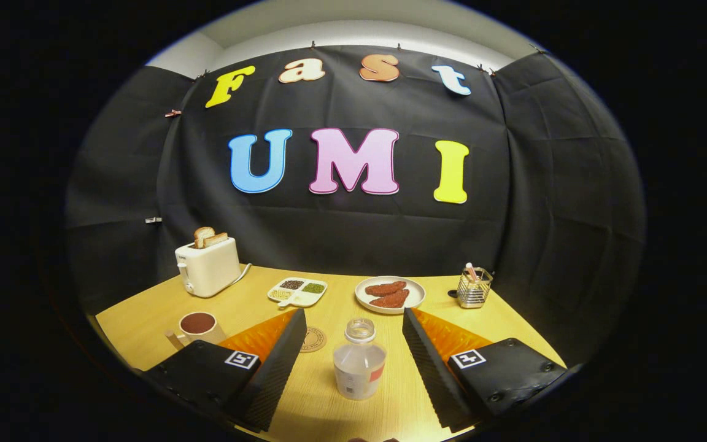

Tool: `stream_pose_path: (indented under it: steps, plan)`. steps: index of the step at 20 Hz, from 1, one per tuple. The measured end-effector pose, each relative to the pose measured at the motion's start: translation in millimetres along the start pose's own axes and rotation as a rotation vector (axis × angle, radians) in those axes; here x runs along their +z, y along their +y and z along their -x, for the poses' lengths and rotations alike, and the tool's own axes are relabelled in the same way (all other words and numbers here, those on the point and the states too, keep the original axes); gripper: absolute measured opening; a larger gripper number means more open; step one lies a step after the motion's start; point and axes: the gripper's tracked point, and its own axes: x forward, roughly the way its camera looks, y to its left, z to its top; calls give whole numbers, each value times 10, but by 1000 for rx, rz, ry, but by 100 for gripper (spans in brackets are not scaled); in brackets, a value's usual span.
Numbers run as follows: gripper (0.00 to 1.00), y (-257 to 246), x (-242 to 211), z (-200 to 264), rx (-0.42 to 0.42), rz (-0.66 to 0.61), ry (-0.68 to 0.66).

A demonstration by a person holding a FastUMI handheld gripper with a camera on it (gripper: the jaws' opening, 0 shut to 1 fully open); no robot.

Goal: Take the bottle from table, then pour the juice into the cup, finally place the bottle on the coaster

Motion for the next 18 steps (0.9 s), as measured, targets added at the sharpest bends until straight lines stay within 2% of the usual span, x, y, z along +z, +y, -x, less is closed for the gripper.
stream_pose_path:
  steps: [12, 18]
  plan:
    - [97, -58, -568, -332, 54, 9, 21]
    - [97, -116, -797, -475, 33, -3, 20]
